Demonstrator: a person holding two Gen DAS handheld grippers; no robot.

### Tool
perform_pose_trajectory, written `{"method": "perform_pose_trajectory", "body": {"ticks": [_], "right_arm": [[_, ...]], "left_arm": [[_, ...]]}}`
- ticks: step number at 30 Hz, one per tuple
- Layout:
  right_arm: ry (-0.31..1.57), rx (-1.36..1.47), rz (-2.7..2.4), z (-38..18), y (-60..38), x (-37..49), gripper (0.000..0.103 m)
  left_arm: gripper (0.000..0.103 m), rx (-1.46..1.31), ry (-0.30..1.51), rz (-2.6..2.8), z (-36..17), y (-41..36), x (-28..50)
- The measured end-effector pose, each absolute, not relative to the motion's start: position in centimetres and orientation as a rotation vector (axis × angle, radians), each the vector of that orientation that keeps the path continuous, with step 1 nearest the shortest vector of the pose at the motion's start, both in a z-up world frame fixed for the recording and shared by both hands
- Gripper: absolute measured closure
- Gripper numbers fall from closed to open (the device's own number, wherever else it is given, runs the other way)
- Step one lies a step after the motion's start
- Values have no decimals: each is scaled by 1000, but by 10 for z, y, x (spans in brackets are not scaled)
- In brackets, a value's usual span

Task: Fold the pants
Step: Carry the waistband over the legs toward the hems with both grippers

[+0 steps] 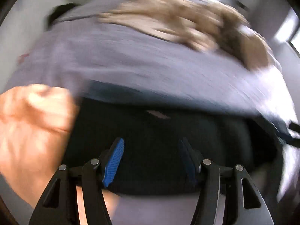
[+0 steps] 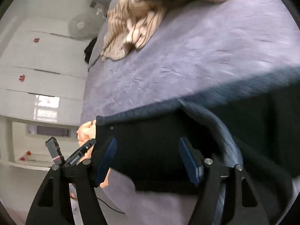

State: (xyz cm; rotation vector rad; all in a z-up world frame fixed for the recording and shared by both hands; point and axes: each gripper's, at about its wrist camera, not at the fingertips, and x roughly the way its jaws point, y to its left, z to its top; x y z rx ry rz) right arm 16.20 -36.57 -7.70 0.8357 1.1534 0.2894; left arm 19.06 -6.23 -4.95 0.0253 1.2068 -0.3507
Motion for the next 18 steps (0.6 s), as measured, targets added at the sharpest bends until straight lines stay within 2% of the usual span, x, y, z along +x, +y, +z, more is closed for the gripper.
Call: {"method": "perform_pose_trajectory", "body": {"ticks": [3,4,11,14,18], "right_arm": [[1132,892,159,-69,-396,85,29],[1130,925,106,-72,-405,59,26],[1098,1107,-264,-102,-438,-123,26],[1067,1102,-330,-113,-442,-154,26],[1078,1040,-218,-129,-444,-145,26]], "left_arm": [[41,12,1293,-586,-58,-122,151],[41,8,1321,-661,-61,-141,138],[41,99,1435,-1017,-86,-261,69],[41,179,1461,-1061,-100,-290,49],[41,227,1502,-1099,-114,-304,40]]}}
